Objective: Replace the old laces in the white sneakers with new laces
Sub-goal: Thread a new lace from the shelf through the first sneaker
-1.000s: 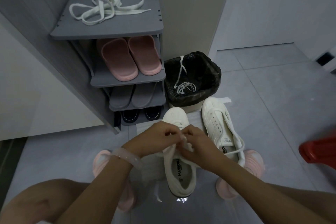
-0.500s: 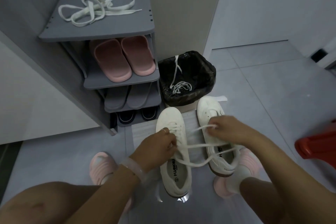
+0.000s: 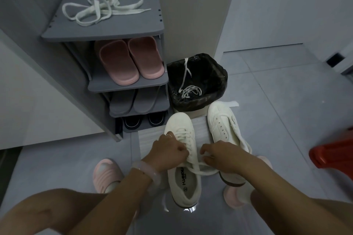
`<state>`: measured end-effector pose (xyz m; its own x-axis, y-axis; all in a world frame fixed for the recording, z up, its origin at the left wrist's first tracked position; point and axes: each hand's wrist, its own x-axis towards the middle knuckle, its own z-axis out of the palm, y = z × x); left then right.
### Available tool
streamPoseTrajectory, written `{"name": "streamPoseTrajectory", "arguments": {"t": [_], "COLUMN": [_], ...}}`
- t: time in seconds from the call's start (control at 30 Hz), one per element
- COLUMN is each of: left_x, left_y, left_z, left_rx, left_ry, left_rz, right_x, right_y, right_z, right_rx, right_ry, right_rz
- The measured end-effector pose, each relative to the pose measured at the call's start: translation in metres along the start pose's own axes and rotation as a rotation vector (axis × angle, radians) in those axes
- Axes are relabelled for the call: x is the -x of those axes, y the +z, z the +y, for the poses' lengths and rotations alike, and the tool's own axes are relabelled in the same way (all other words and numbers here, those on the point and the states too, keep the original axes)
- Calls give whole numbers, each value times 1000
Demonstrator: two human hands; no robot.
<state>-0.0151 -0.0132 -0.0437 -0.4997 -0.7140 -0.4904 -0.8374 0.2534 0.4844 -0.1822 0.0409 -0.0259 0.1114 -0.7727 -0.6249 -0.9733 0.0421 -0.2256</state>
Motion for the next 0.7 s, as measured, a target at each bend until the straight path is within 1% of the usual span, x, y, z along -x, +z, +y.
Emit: {"name": "streamPoseTrajectory", "arguments": {"t": [0.1, 0.13, 0.17, 0.27, 0.33, 0.5, 0.57, 0.63, 0.7], "left_x": [-3, -5, -6, -6, -11, -21, -23, -22, -19], "left_y": [0, 2, 4, 8, 6, 1, 2, 3, 4], "left_z": [-1, -2, -1, 6, 6, 2, -1, 1, 5], "left_rx": [250, 238, 185, -103, -153, 9, 87, 177, 300], "left_ry": [-61, -48, -35, -13, -37, -105, -126, -145, -191], "left_rz": [71, 92, 97, 143, 88, -73, -107, -102, -34], "right_x": [-2, -2, -3, -4, -4, -3, -3, -4, -4], "right_y": [1, 1, 2, 4, 5, 5, 6, 8, 8], "right_z": [1, 1, 2, -1, -3, -2, -4, -5, -9], "right_rx": [-6, -18, -23, -11, 6, 13, 17, 4, -63], "right_ry": [-20, -23, -25, -44, -55, -64, -67, -68, -91], "right_rz": [39, 68, 90, 103, 88, 91, 92, 117, 158]}}
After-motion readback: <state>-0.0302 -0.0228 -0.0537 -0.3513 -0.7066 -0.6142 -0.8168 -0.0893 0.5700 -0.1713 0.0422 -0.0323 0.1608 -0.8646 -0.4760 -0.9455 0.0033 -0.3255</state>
